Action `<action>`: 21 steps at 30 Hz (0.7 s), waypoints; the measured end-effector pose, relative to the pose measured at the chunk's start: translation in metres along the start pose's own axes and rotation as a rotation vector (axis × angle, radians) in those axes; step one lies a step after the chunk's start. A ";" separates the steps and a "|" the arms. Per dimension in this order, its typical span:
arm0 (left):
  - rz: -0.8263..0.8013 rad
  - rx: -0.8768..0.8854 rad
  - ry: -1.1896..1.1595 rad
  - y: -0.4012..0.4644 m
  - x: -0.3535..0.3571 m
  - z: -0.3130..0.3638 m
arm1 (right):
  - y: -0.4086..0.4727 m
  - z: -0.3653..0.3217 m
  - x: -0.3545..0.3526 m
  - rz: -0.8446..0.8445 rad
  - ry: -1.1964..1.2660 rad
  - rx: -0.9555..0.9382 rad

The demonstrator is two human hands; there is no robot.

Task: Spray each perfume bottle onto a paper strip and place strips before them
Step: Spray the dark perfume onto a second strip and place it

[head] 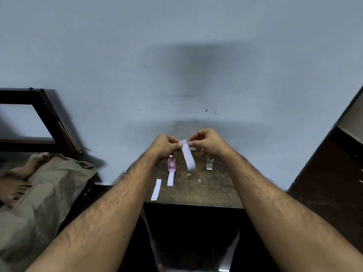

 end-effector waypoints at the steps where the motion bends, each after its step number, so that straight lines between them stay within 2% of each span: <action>1: 0.008 0.014 0.006 -0.003 -0.004 0.007 | -0.001 -0.004 0.001 -0.002 0.006 -0.008; 9: 0.080 0.082 0.040 -0.018 -0.028 0.041 | -0.013 -0.036 -0.001 0.027 0.009 -0.066; 15: 0.129 0.088 -0.005 -0.024 -0.042 0.052 | -0.022 -0.056 -0.017 0.112 0.201 -0.095; 21: 0.112 0.127 0.005 -0.032 -0.048 0.070 | -0.028 -0.069 -0.025 0.097 0.319 -0.096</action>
Point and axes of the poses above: each hand's wrist, its own y-axis towards the middle knuckle, its own x-axis out of the palm, z = x × y, the point moved 10 cm from there along y, towards the middle knuckle, and after that the axes turned 11 degrees about y, right-handed, at the moved point
